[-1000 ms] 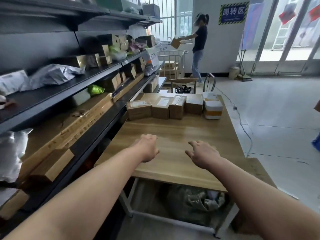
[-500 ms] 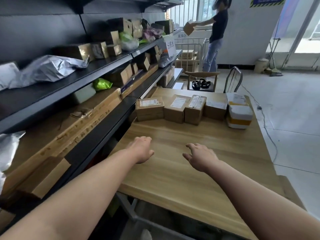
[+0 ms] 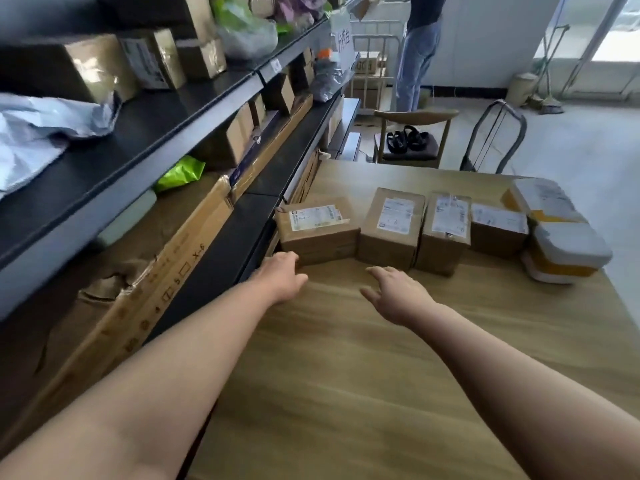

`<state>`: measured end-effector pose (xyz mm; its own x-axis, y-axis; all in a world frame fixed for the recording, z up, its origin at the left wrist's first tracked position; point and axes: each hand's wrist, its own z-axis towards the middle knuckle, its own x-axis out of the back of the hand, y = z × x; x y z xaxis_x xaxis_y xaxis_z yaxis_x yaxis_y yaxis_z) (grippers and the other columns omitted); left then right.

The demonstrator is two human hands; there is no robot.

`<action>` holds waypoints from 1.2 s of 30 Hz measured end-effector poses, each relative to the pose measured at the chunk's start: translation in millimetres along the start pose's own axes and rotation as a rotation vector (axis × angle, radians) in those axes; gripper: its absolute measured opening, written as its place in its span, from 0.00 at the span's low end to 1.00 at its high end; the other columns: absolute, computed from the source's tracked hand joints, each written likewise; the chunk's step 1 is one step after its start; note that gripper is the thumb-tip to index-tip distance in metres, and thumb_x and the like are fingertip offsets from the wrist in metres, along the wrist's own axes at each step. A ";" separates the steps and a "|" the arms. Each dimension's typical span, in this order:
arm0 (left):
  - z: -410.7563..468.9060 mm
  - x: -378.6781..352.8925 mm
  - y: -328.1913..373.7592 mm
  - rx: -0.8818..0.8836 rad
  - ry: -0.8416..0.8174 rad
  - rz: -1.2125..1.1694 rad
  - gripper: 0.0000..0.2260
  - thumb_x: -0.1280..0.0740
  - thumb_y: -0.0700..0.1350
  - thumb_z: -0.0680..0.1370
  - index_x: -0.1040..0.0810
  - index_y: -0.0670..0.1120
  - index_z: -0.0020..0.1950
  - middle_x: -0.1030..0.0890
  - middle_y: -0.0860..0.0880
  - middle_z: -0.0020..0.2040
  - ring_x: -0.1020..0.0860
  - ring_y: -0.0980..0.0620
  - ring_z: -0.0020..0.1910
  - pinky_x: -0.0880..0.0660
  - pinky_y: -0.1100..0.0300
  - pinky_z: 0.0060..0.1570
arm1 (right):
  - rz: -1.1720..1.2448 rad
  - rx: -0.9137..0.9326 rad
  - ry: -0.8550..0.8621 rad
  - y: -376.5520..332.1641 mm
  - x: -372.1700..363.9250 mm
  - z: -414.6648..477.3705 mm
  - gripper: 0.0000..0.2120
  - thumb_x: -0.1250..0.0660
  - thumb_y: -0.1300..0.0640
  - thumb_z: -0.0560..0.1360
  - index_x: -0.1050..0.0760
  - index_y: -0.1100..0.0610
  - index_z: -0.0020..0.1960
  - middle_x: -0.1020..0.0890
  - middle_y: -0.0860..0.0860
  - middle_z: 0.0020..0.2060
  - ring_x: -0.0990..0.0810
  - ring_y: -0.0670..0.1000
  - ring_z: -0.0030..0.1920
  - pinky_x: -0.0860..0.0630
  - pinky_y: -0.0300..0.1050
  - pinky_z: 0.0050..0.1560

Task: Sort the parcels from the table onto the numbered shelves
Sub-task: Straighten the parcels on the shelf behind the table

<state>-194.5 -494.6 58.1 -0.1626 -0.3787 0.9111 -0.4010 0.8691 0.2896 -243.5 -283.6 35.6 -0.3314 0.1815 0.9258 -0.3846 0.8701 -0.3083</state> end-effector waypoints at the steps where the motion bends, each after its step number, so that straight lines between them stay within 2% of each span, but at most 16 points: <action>1: 18.1 4.8 -5.3 0.000 0.005 -0.010 0.25 0.37 0.52 0.80 0.36 0.47 0.75 0.33 0.46 0.73 0.33 0.44 0.70 0.31 0.48 0.66 | 0.013 -0.001 0.002 -6.5 -0.3 16.7 0.26 0.43 0.43 0.80 0.39 0.51 0.74 0.32 0.53 0.71 0.33 0.56 0.69 0.33 0.54 0.66; 4: 69.3 13.9 -17.1 -0.011 0.009 -0.022 0.23 0.37 0.51 0.79 0.33 0.46 0.73 0.30 0.45 0.70 0.29 0.44 0.66 0.29 0.47 0.64 | 0.022 -0.002 0.012 -21.2 -1.3 63.0 0.26 0.41 0.44 0.79 0.38 0.52 0.74 0.33 0.52 0.72 0.33 0.56 0.70 0.33 0.54 0.66; 8: 130.1 14.2 -25.5 -0.035 0.023 0.014 0.22 0.37 0.51 0.79 0.33 0.45 0.72 0.31 0.44 0.69 0.29 0.43 0.65 0.29 0.45 0.63 | 0.005 0.007 0.019 -33.0 -6.1 115.5 0.23 0.41 0.46 0.80 0.36 0.52 0.73 0.34 0.52 0.72 0.33 0.56 0.69 0.32 0.55 0.65; 13: 188.1 6.9 -30.7 -0.077 0.057 0.098 0.23 0.36 0.50 0.79 0.35 0.47 0.72 0.35 0.46 0.70 0.35 0.44 0.68 0.31 0.46 0.63 | -0.095 0.044 0.030 -38.3 -19.8 161.0 0.23 0.42 0.49 0.81 0.38 0.56 0.73 0.40 0.53 0.75 0.44 0.54 0.75 0.37 0.54 0.69; 16: 212.3 3.2 -32.8 -0.100 0.050 0.096 0.28 0.33 0.49 0.76 0.39 0.48 0.74 0.40 0.45 0.74 0.41 0.43 0.73 0.36 0.44 0.67 | -0.076 0.034 0.009 -41.8 -28.3 176.3 0.27 0.42 0.49 0.80 0.45 0.52 0.77 0.42 0.52 0.75 0.47 0.53 0.76 0.38 0.53 0.70; 18: 226.8 5.7 -32.7 -0.102 -0.007 0.086 0.37 0.30 0.50 0.75 0.47 0.48 0.78 0.47 0.44 0.79 0.49 0.43 0.77 0.43 0.43 0.73 | -0.066 0.006 0.003 -44.4 -31.2 183.2 0.29 0.42 0.49 0.80 0.50 0.49 0.78 0.42 0.51 0.75 0.48 0.53 0.76 0.38 0.54 0.70; 20: 241.5 12.9 -32.8 -0.095 -0.103 0.129 0.46 0.27 0.52 0.72 0.54 0.47 0.80 0.52 0.43 0.80 0.55 0.42 0.78 0.49 0.42 0.75 | -0.106 -0.003 0.004 -46.1 -31.7 187.3 0.29 0.42 0.50 0.79 0.48 0.48 0.77 0.39 0.53 0.73 0.45 0.53 0.74 0.35 0.53 0.68; 22: 252.1 21.0 -33.3 -0.088 -0.178 0.186 0.49 0.25 0.56 0.70 0.54 0.46 0.79 0.48 0.43 0.79 0.50 0.41 0.78 0.46 0.42 0.74 | -0.142 -0.002 -0.018 -47.3 -30.7 189.5 0.29 0.40 0.52 0.78 0.45 0.47 0.76 0.37 0.54 0.71 0.42 0.54 0.73 0.33 0.51 0.65; 25: 254.3 27.4 -31.5 -0.078 -0.229 0.201 0.47 0.24 0.59 0.68 0.46 0.48 0.78 0.39 0.43 0.75 0.36 0.42 0.72 0.34 0.43 0.68 | -0.117 -0.022 -0.074 -47.7 -24.2 191.6 0.28 0.40 0.54 0.78 0.43 0.46 0.76 0.38 0.53 0.71 0.39 0.55 0.72 0.32 0.51 0.64; 27: 245.8 29.9 -28.9 -0.067 -0.240 0.239 0.45 0.24 0.61 0.67 0.43 0.48 0.77 0.36 0.43 0.72 0.32 0.41 0.68 0.30 0.44 0.64 | -0.093 -0.028 -0.079 -47.0 -19.9 190.8 0.25 0.41 0.56 0.78 0.39 0.46 0.74 0.37 0.52 0.71 0.38 0.55 0.71 0.32 0.52 0.64; 30: 224.9 28.9 -28.4 -0.046 -0.244 0.285 0.44 0.25 0.64 0.65 0.40 0.48 0.74 0.33 0.43 0.68 0.29 0.42 0.63 0.27 0.45 0.60 | -0.098 -0.028 -0.048 -45.1 -19.2 181.7 0.22 0.41 0.57 0.77 0.35 0.48 0.71 0.33 0.52 0.68 0.32 0.55 0.67 0.29 0.51 0.59; 32: 206.1 22.8 -28.7 -0.038 -0.224 0.300 0.45 0.26 0.65 0.65 0.40 0.47 0.74 0.33 0.42 0.68 0.29 0.41 0.64 0.27 0.46 0.60 | -0.123 -0.020 -0.024 -43.4 -21.5 172.4 0.21 0.41 0.56 0.77 0.35 0.47 0.70 0.32 0.53 0.65 0.29 0.56 0.62 0.28 0.51 0.55; 36: 162.0 4.6 -29.7 -0.013 -0.182 0.304 0.45 0.30 0.67 0.68 0.43 0.44 0.75 0.36 0.38 0.70 0.33 0.39 0.68 0.31 0.45 0.62 | -0.158 0.016 -0.044 -38.6 -26.7 154.1 0.25 0.41 0.54 0.77 0.39 0.42 0.73 0.33 0.52 0.65 0.30 0.56 0.65 0.28 0.51 0.57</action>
<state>-329.4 -573.7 6.2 -0.4315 -0.1517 0.8893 -0.2985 0.9542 0.0180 -352.5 -392.6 -10.9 -0.3026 0.0226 0.9528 -0.4489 0.8786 -0.1634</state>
